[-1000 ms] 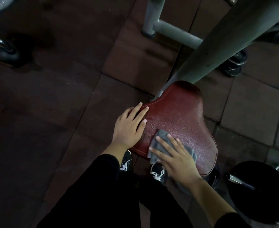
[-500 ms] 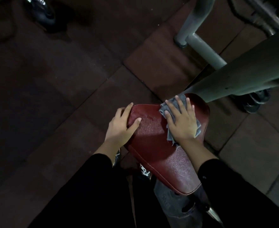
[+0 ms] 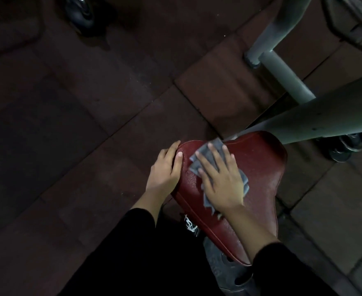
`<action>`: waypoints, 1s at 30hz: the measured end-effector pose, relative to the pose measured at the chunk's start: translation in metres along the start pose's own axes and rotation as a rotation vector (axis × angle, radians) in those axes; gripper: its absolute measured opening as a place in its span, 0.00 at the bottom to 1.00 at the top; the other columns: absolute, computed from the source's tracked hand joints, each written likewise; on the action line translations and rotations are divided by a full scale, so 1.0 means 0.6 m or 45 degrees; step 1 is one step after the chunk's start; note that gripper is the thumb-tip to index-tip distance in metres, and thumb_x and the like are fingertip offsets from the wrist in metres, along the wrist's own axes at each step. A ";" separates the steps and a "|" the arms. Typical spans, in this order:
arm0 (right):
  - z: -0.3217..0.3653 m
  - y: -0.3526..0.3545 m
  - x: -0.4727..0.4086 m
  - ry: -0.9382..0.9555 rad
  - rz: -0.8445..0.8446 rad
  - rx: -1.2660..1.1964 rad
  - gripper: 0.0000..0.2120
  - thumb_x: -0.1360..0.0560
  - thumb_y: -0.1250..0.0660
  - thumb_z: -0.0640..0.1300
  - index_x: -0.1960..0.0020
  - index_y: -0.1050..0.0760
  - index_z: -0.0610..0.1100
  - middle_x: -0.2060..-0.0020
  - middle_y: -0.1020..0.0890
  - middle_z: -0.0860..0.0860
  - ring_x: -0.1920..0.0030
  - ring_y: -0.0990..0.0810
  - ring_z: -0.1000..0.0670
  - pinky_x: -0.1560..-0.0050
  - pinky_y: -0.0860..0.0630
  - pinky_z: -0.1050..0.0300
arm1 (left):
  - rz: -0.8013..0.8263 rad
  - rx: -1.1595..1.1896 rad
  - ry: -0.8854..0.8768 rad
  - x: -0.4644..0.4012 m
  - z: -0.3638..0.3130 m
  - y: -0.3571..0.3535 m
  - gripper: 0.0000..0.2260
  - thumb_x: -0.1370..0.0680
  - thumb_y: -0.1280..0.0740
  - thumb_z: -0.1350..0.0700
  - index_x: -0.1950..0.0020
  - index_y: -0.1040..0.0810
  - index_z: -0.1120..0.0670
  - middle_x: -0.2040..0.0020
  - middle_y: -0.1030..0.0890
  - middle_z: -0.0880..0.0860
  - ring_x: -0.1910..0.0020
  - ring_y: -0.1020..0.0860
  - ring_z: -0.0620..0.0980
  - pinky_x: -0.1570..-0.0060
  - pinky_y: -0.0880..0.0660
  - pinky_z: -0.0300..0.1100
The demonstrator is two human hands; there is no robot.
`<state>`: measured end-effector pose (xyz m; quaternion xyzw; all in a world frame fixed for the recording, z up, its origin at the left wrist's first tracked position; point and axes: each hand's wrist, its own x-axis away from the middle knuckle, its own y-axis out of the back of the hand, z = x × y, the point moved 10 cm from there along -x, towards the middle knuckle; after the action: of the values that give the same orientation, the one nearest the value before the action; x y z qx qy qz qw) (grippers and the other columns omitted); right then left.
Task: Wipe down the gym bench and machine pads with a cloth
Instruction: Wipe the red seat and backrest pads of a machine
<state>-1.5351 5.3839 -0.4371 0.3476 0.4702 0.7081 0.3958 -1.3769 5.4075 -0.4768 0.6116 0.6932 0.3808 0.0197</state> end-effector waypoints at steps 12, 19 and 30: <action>-0.049 0.006 -0.102 -0.278 -0.019 0.038 0.23 0.21 0.50 0.55 0.31 0.27 0.51 0.31 0.28 0.47 0.28 0.36 0.38 0.27 0.44 0.41 | 0.055 0.085 0.029 -0.011 0.009 -0.010 0.18 0.18 0.46 0.45 0.28 0.34 0.42 0.40 0.27 0.52 0.41 0.26 0.50 0.39 0.31 0.43; -0.030 0.008 0.050 0.155 0.044 0.082 0.22 0.21 0.46 0.52 0.26 0.39 0.57 0.25 0.37 0.49 0.24 0.45 0.40 0.28 0.43 0.38 | 0.097 0.113 0.032 -0.011 0.007 -0.011 0.17 0.17 0.48 0.46 0.28 0.34 0.43 0.41 0.27 0.50 0.42 0.26 0.49 0.40 0.32 0.41; -0.002 0.003 -0.069 -0.035 -0.053 0.058 0.21 0.20 0.46 0.51 0.28 0.34 0.55 0.27 0.33 0.47 0.26 0.39 0.37 0.28 0.41 0.38 | 0.071 0.116 -0.027 -0.014 0.009 -0.013 0.17 0.17 0.48 0.47 0.29 0.34 0.43 0.42 0.26 0.52 0.42 0.26 0.49 0.41 0.33 0.40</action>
<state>-1.5181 5.3461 -0.4405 0.3564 0.4877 0.6840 0.4090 -1.3784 5.4031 -0.4888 0.6350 0.6921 0.3429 -0.0115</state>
